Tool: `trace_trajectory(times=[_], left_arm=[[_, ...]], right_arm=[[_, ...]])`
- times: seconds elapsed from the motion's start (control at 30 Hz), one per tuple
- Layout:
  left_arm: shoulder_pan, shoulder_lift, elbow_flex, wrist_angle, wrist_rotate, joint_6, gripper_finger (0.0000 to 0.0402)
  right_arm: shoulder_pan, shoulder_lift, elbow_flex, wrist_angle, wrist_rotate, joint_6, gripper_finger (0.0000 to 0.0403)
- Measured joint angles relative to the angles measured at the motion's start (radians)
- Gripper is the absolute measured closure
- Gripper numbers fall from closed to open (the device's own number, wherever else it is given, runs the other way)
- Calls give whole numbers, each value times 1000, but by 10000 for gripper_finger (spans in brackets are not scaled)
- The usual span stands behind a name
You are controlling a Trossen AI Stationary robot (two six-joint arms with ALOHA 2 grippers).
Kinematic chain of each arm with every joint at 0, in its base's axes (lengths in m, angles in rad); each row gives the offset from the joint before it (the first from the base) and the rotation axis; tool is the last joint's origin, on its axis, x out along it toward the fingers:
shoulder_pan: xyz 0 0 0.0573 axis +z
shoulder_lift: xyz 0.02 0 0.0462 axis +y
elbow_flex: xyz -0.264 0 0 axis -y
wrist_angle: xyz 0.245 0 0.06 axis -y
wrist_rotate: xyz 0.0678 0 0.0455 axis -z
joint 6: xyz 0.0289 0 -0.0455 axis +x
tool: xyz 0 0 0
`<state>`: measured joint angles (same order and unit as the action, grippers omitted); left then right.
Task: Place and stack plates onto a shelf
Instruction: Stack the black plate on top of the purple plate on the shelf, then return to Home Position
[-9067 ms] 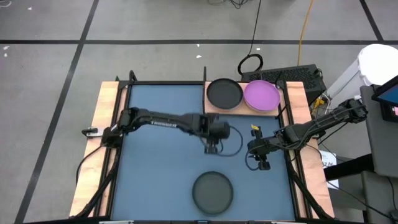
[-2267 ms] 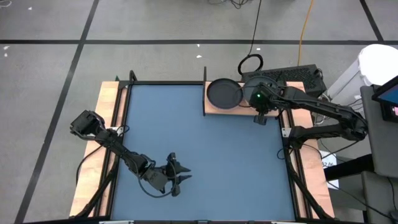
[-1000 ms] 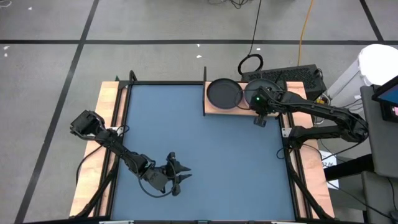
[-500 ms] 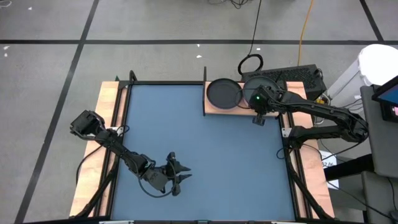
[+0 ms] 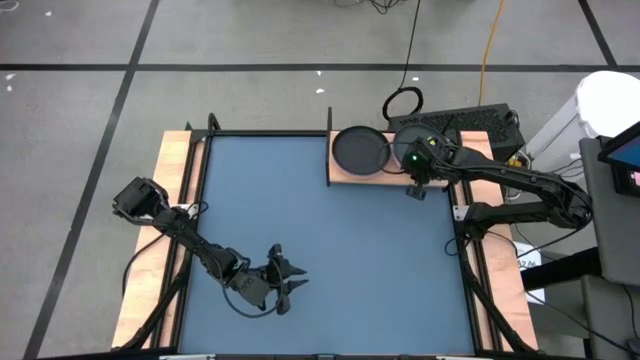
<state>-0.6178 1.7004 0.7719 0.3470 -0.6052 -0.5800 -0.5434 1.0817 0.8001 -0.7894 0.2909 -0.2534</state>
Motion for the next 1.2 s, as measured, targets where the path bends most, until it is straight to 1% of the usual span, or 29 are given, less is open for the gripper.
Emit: trace_trajectory(times=[0.07, 0.37, 0.43, 0.53, 0.6, 0.73, 0.83, 0.93, 1.03, 1.2], left_arm=[[0, 0, 0, -1, 0, 0, 284], [1, 0, 0, -6, -24, 5, 284], [4, 0, 0, -6, -24, 5, 284], [10, 0, 0, -6, -24, 6, 284], [16, 0, 0, -6, -25, 7, 284], [34, 0, 0, -2, -25, 19, 284], [39, 0, 0, 1, -27, 45, 284], [37, 0, 0, 4, -26, 74, 284], [38, 0, 0, 34, -26, 116, 284], [42, 0, 0, 126, -27, 199, 284]], right_arm=[[0, -2, 0, -2, 23, 13, 349], [45, -76, 0, -13, 17, 91, 288], [63, -102, 0, -16, -10, 115, 278], [101, -148, 0, -15, -86, 170, 267], [135, -179, 0, -7, -130, 213, 265], [225, -224, 0, 33, -172, 273, 264], [296, -241, 0, 64, -192, 308, 273], [367, -253, 0, 90, -190, 339, 293], [435, -258, 0, 130, -190, 347, 323], [536, -260, -6, 241, -183, 346, 385]])
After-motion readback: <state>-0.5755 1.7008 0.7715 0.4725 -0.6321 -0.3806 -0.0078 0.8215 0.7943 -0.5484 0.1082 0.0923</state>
